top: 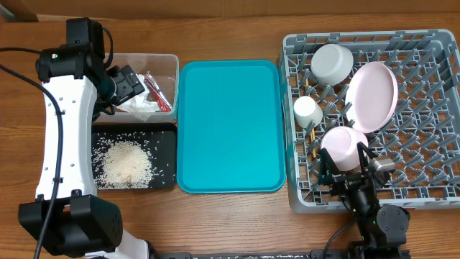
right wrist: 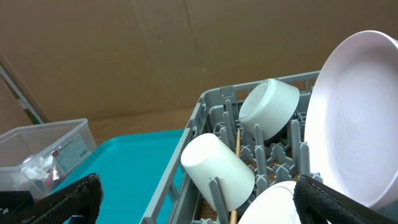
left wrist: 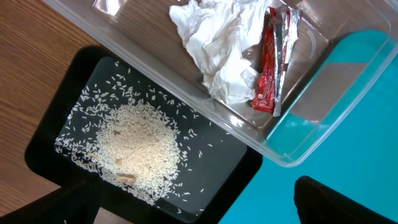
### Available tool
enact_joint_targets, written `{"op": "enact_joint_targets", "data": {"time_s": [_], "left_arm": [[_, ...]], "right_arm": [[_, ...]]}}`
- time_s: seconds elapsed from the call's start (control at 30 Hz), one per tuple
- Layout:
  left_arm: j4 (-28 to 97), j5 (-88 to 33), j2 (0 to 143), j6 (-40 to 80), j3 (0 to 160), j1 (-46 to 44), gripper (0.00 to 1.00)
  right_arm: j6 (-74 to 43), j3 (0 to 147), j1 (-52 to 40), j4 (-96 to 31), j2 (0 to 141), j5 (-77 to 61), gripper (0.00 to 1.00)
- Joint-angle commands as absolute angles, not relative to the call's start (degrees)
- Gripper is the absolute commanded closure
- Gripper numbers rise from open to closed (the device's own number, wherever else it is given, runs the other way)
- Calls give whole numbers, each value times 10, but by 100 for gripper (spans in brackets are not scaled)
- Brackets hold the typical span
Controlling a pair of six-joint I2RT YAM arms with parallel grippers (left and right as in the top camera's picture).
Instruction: Sort waste into correct bins and load items into the dishwasher
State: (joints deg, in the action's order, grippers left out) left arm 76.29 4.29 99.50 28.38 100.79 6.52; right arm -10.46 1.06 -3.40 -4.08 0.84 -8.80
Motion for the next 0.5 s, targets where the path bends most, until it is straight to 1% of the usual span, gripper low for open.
{"op": "enact_joint_targets", "data": {"time_s": [0.0, 0.27, 0.47], "left_arm": [[762, 44, 993, 283, 1021, 67, 0], [762, 46, 994, 283, 1020, 64, 0], [762, 46, 951, 283, 1020, 57, 0]], "right_arm": [[-105, 4, -31, -38, 2, -91, 0], [-105, 4, -31, -38, 2, -91, 0], [-105, 4, -31, -38, 2, -91, 0]]}}
